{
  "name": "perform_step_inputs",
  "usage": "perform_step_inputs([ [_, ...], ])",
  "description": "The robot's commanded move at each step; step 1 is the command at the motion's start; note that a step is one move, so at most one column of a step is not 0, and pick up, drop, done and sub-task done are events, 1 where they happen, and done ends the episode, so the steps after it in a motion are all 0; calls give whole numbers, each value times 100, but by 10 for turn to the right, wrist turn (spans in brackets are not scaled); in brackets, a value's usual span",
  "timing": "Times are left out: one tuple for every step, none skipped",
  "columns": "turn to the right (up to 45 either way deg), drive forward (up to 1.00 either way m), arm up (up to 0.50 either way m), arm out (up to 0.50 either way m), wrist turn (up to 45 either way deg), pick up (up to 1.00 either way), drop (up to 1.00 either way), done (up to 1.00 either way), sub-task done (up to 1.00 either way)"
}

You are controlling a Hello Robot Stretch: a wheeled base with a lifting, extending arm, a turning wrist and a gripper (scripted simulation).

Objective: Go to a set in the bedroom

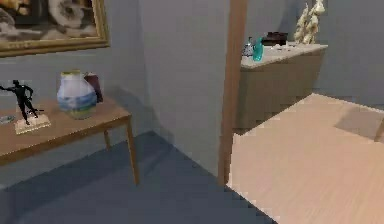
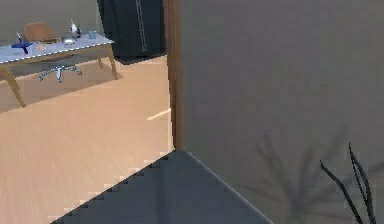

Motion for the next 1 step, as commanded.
perform_step_inputs([
  [-450,0,0,0,0,0,0,0,0],
])
